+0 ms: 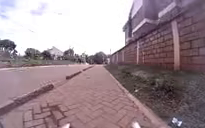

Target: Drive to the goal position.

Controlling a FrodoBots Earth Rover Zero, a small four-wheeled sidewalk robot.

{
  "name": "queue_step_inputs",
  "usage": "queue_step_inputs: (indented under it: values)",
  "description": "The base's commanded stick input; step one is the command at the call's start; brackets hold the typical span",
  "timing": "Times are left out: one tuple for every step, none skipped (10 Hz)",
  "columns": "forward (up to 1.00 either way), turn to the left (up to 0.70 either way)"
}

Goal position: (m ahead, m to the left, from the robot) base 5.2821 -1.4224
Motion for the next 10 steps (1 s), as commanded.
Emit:
queue_step_inputs:
  values:
    - [0.50, 0.00]
    - [0.50, 0.00]
    - [0.50, 0.00]
    - [0.50, 0.00]
    - [0.50, 0.50]
    - [0.50, 0.50]
    - [0.50, 0.50]
    - [0.50, 0.00]
    - [0.50, 0.00]
    - [0.50, 0.00]
